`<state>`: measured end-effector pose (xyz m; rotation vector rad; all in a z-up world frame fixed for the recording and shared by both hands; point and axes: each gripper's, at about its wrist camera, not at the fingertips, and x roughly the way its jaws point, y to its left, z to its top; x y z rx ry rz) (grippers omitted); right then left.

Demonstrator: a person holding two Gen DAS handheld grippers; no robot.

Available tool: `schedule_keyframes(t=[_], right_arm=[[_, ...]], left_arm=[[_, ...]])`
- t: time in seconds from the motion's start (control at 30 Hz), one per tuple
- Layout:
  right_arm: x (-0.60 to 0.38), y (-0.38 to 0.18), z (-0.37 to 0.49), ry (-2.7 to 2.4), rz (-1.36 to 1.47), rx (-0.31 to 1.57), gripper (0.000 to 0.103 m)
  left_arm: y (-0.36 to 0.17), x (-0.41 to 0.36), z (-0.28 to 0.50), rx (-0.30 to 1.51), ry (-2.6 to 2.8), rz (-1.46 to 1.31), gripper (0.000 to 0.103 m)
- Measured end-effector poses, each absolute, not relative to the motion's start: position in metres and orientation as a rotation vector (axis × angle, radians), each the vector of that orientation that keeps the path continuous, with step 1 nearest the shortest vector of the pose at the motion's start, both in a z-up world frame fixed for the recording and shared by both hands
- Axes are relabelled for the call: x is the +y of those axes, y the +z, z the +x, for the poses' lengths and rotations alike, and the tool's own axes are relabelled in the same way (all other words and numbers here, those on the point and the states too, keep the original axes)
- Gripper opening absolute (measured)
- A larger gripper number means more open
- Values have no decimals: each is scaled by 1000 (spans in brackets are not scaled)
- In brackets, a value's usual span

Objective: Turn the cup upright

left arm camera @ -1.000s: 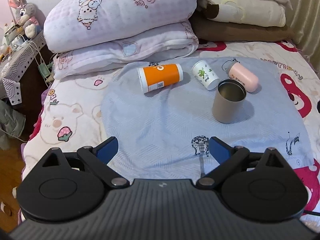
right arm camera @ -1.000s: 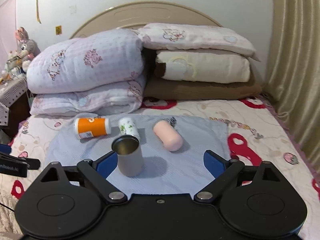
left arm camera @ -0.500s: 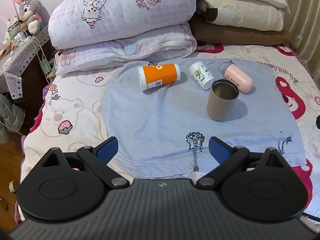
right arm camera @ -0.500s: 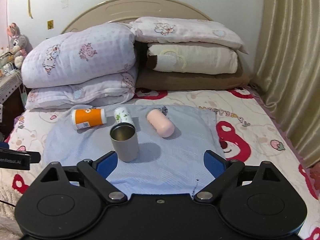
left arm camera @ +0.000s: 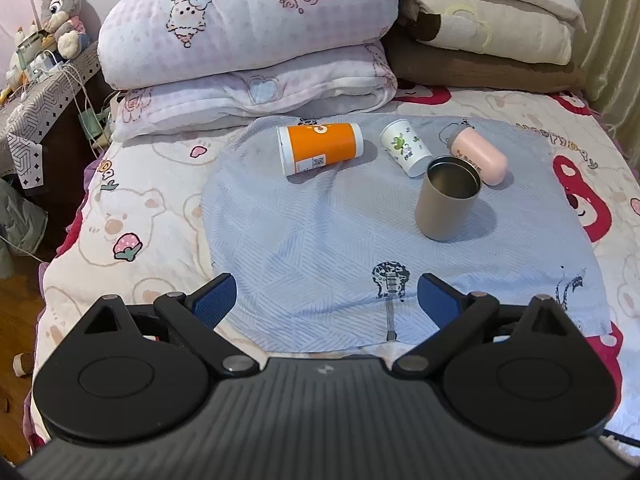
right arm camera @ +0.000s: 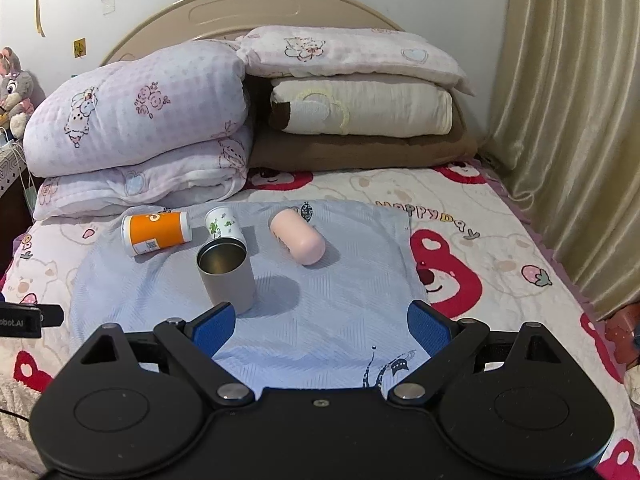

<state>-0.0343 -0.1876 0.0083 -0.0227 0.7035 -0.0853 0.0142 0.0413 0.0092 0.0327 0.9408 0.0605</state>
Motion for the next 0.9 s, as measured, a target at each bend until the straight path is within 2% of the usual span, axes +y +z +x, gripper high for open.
schedule_keyframes(t=[0.9], right_arm=[[-195, -2, -29, -121, -25, 752, 95]], left_arm=[[3, 36, 15, 971, 26, 32, 98]])
